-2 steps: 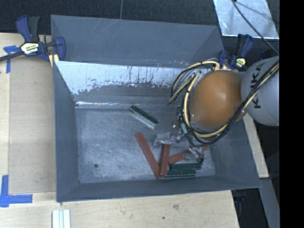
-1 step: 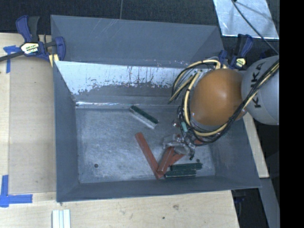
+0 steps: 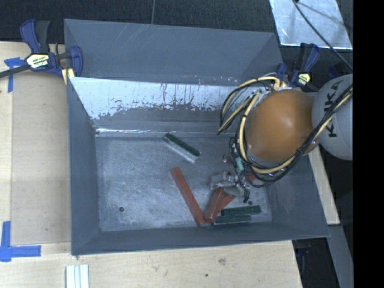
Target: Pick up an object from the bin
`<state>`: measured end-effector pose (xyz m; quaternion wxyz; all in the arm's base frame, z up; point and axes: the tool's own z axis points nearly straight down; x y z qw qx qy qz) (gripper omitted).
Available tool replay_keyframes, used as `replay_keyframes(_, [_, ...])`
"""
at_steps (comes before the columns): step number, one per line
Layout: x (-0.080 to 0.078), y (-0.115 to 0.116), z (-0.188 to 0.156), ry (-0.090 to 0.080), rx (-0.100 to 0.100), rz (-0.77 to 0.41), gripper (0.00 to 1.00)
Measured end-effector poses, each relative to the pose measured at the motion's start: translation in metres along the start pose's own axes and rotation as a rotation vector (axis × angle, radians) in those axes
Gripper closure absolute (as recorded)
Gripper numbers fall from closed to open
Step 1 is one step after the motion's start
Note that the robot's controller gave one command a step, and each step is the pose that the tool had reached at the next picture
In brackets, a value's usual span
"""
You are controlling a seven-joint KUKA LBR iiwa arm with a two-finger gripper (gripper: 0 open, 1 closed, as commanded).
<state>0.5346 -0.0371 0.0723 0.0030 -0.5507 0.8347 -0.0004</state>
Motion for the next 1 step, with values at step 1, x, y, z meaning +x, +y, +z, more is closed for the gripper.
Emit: replay_keyframes(1, [0.0, -0.0185, -0.1383, 0.0, 0.007, -0.037, 1.0])
